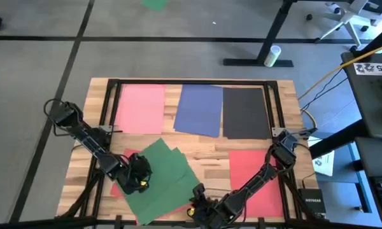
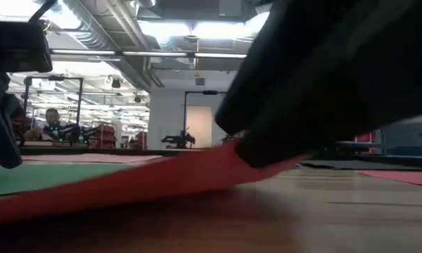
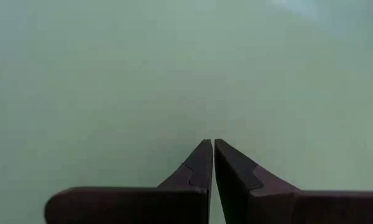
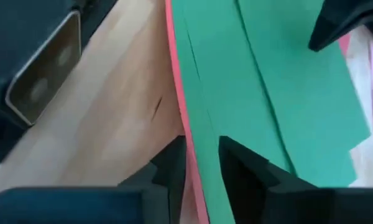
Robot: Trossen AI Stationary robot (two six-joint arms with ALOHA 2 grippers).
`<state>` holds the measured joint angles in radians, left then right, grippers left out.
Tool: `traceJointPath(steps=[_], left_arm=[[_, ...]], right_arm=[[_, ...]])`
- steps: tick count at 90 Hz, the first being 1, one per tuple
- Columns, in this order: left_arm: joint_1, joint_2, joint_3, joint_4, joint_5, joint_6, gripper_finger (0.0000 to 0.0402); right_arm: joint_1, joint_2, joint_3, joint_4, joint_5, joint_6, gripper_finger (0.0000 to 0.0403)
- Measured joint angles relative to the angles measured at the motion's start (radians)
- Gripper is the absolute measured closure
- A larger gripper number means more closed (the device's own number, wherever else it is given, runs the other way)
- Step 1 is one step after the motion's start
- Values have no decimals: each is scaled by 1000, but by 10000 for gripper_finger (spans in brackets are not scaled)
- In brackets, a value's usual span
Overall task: Organize paper
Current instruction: Stack the red paper on top of the other red paper on the table
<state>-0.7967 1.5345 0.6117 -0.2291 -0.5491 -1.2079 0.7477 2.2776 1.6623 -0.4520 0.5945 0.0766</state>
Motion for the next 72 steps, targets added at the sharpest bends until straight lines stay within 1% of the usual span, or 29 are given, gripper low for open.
traceJointPath(steps=[8,23,27,42,61,72], left_arm=[[4,24,0,6,7,-6,402],[5,63,4,21,12,-26,402],[5,66,4,29,14,-25,402],[5,67,3,64,22,3,402],[5,67,3,65,27,1,402],[6,68,2,64,29,1,402]], right_arm=[[-2,-1,-14,-1,-20,23,334],[5,-1,-22,1,-19,22,389],[6,-1,-22,1,-19,20,397],[12,-1,-22,4,-19,25,400],[19,-1,-21,31,-7,21,397],[25,-1,5,29,-12,20,402]])
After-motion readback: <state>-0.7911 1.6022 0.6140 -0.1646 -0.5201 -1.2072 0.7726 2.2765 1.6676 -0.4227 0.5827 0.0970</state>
